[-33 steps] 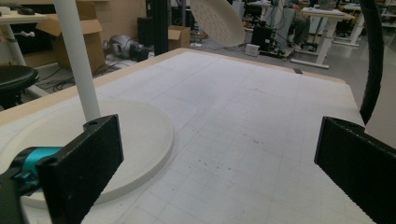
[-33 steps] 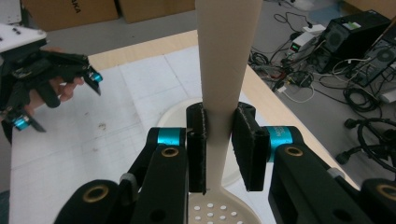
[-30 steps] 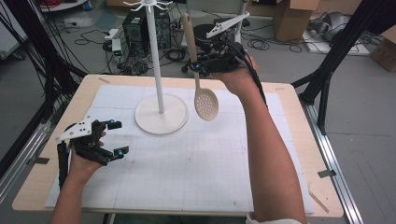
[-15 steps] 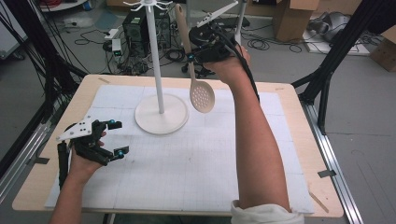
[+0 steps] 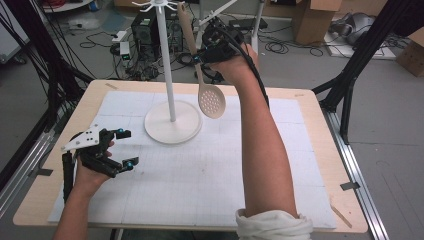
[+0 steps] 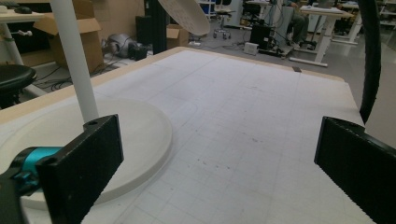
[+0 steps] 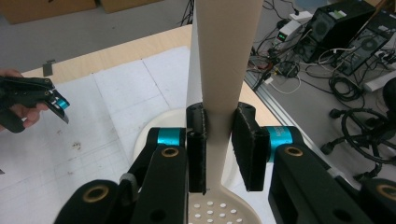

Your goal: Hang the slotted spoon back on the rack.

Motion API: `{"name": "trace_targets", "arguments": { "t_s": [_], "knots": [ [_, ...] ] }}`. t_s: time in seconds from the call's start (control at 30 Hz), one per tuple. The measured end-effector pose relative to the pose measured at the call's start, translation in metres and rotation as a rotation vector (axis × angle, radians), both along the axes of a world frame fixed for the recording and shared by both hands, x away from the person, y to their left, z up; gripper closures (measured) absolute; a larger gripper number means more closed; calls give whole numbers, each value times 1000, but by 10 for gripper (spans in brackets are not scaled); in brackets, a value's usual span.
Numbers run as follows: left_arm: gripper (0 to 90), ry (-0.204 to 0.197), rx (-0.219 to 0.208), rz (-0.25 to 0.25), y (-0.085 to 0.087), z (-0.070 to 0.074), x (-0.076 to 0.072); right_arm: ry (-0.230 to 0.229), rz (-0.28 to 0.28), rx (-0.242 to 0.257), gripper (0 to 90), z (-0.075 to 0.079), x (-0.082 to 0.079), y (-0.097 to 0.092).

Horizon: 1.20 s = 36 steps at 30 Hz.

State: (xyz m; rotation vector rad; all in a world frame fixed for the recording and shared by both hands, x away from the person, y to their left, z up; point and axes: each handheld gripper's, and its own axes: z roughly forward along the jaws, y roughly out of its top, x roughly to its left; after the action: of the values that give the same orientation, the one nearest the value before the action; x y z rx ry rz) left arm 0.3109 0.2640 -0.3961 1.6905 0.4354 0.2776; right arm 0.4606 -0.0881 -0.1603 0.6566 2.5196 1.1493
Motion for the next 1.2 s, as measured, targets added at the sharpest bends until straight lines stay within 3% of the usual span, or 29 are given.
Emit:
{"name": "trace_targets", "arguments": {
  "t_s": [0.97, 1.2],
  "knots": [
    [17, -5, -8, 4, 2, 1, 0, 22, -5, -14, 760, -7, 11, 17],
    [16, -4, -9, 5, 3, 1, -1, 58, -11, -5, 753, -10, 15, 19]
  ]
}}
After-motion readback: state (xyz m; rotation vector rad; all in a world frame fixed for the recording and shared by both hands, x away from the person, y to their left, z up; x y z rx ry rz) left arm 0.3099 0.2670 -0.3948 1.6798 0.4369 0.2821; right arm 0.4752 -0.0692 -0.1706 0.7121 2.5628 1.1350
